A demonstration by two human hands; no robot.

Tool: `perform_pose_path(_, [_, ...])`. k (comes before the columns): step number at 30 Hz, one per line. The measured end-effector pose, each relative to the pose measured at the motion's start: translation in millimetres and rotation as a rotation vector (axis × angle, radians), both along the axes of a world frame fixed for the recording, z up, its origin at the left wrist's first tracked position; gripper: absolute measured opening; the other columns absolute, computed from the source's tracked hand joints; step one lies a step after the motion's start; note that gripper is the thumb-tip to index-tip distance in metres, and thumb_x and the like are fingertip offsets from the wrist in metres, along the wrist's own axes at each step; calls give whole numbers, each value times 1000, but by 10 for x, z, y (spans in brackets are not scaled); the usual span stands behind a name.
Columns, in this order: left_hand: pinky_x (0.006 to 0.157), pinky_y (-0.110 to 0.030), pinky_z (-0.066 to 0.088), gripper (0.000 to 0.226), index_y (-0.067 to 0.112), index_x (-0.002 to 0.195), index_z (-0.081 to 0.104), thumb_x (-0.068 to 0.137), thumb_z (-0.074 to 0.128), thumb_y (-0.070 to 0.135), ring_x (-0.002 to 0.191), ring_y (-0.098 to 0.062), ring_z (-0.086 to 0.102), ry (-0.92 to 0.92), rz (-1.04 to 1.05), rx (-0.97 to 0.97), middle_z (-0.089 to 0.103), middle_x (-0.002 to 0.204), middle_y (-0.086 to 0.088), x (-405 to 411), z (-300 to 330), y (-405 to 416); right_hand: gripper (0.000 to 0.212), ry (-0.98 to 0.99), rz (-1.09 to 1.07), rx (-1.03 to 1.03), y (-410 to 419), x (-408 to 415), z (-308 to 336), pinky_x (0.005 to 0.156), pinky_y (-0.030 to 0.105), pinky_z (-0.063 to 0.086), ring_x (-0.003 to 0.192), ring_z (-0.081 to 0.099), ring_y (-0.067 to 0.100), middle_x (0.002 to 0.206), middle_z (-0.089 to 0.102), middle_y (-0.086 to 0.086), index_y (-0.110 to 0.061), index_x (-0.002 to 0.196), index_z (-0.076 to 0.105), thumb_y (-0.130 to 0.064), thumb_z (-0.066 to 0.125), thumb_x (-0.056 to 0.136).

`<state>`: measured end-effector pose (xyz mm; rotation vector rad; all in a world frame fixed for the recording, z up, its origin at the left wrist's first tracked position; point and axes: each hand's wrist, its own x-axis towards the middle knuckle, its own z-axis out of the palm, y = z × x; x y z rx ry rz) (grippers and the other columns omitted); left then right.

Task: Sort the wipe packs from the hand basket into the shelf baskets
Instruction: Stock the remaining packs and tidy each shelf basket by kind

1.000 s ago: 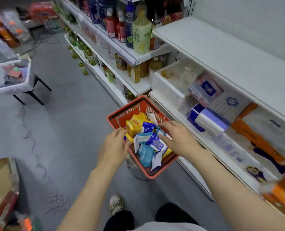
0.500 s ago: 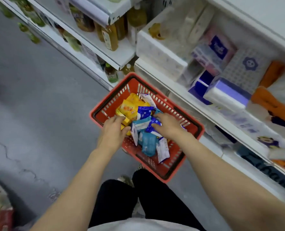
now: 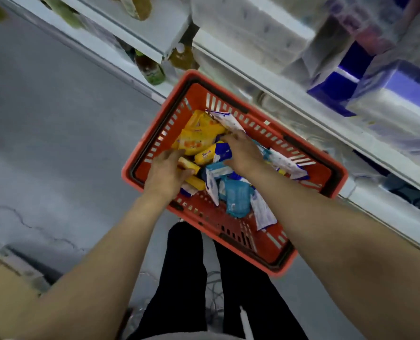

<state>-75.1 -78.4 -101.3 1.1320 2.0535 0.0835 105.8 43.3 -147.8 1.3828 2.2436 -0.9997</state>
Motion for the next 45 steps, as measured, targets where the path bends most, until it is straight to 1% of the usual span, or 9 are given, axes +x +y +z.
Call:
perform_pose_path(3, [114,-45,29,63,26,142,48,85,72,33,141,-33,26,-25,-90,-74,31,155,-10,-62,-145,108,29,-66,-73,175,-60,130,-17,88,37,45,119,47,31,119,58,10,-17,115,68,-28,69,88])
perform_pose_path(6, [106,-33,32,51,25,134,55,86,70,21,138,-28,32,-49,-107,-120,36,152,-7,-125,-241,185,25,-17,-280,226,-107,290,89,83,35,40,111,48,30,105,64,10,-14,103,69,-34,67,89])
perform_pose_path(11, [63,-29,37,4,16,88,58,89,59,12,91,-27,59,-63,-207,33,61,97,-7,-214,-102,279,15,475,-943,-257,-301,523,488,87,44,55,100,66,28,109,69,15,-9,107,62,-18,63,95])
perform_pose_path(16, [65,-29,32,12,17,90,49,94,60,22,76,-18,52,-172,-5,211,59,83,0,-221,301,282,15,643,-1188,-282,-679,654,827,69,25,59,88,70,18,116,66,24,-16,101,55,-4,61,95])
perform_pose_path(21, [66,-28,32,15,17,98,50,97,57,30,83,-19,52,-273,115,220,58,89,1,-55,687,338,54,813,-1249,-184,-1006,775,1273,76,30,60,99,70,17,118,66,7,-33,124,52,10,58,91])
perform_pose_path(25, [60,-25,36,16,17,104,51,97,57,29,89,-20,57,-388,140,317,57,87,8,209,933,371,35,757,-1318,19,-1146,996,1676,77,31,60,91,69,20,112,68,14,-21,111,63,7,60,89])
perform_pose_path(31, [84,-43,55,39,38,125,58,95,57,13,99,-18,64,-646,90,457,66,122,-2,777,1360,389,17,855,-1470,244,-1299,1622,2168,57,16,52,70,67,4,87,69,-3,-15,97,65,-1,66,88])
perform_pose_path(37, [81,-34,53,31,32,115,66,91,65,11,90,-19,69,-878,71,469,75,98,-7,1960,1771,176,23,976,-1484,422,-1761,2650,2613,63,28,58,84,70,19,91,69,1,-29,85,62,-16,81,79])
perform_pose_path(45, [69,-31,58,51,36,117,58,79,78,10,87,-20,73,-1060,-118,401,74,102,-10,4168,2236,-530,51,1112,-1599,459,-2790,4609,2993,74,32,60,88,72,19,100,72,4,-24,125,60,-11,80,80])
